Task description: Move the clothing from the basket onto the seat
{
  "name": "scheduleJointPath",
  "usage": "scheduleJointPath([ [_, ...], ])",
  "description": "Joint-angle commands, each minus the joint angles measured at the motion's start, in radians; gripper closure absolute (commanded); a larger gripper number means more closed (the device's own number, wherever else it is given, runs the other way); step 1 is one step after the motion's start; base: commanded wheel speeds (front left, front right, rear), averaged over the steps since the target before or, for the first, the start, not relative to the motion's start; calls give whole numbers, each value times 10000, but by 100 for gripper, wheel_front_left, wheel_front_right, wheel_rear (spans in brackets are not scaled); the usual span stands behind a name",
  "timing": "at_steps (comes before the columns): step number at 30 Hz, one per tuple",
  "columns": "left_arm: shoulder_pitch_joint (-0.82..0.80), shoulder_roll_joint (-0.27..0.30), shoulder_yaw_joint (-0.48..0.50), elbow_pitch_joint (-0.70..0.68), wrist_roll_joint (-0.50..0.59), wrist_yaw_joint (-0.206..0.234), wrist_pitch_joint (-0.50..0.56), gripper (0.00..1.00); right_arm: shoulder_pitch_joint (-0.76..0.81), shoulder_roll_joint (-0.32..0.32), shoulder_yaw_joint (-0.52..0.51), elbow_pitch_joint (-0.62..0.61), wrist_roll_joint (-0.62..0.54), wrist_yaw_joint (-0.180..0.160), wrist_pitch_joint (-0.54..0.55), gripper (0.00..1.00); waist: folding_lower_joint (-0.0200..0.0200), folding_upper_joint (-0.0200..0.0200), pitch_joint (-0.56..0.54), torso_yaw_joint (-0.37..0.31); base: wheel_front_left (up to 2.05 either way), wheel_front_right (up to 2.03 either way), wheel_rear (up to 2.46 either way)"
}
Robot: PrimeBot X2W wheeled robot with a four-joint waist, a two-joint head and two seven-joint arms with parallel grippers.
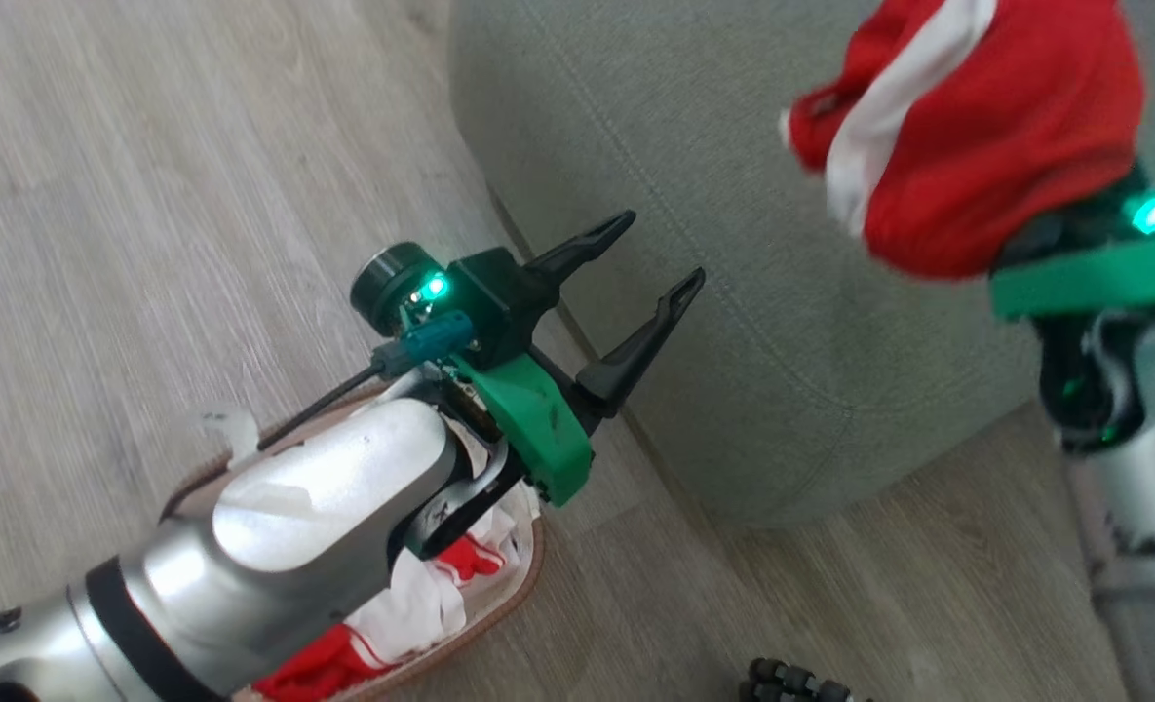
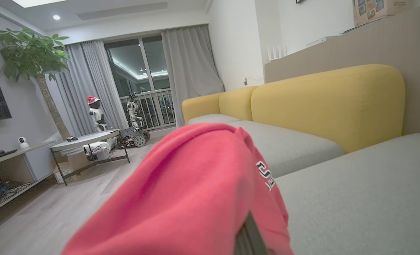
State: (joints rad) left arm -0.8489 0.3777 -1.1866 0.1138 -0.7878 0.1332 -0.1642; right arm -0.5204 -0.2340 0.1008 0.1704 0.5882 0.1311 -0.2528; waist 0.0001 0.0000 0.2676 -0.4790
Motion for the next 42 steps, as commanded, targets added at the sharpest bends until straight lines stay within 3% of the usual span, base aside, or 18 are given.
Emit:
scheduleJointPath([
  [1, -600, 273, 340, -353, 90, 34, 62, 0, -490, -210, 71, -153, 149, -4, -89, 100, -1, 0, 307, 161, 0, 0, 0],
  [11, -1448, 494, 216, -939, 555, -29, 580, 0, -3167, -1145, -648, 1932, 439, -4, -89, 100, -1, 0, 1798, 735, 0, 0, 0],
  [26, -2427, 245, 107, -1230, 915, -249, 958, 0, -5050, -2414, -1701, 4445, -444, -4, -90, 100, -1, 0, 3597, 1686, 0, 0, 0],
  [33, -2616, 328, 126, -1248, 990, -286, 948, 0, -5682, -2620, -1786, 5714, -1265, -4, -47, 100, -1, 0, 4207, 2185, 0, 0, 0],
  [42, -2604, 395, 162, -1124, 944, -298, 791, 0, -6077, -2725, -1285, 7229, -1630, -4, 855, 100, -1, 0, 4265, 2377, 0, 0, 0],
])
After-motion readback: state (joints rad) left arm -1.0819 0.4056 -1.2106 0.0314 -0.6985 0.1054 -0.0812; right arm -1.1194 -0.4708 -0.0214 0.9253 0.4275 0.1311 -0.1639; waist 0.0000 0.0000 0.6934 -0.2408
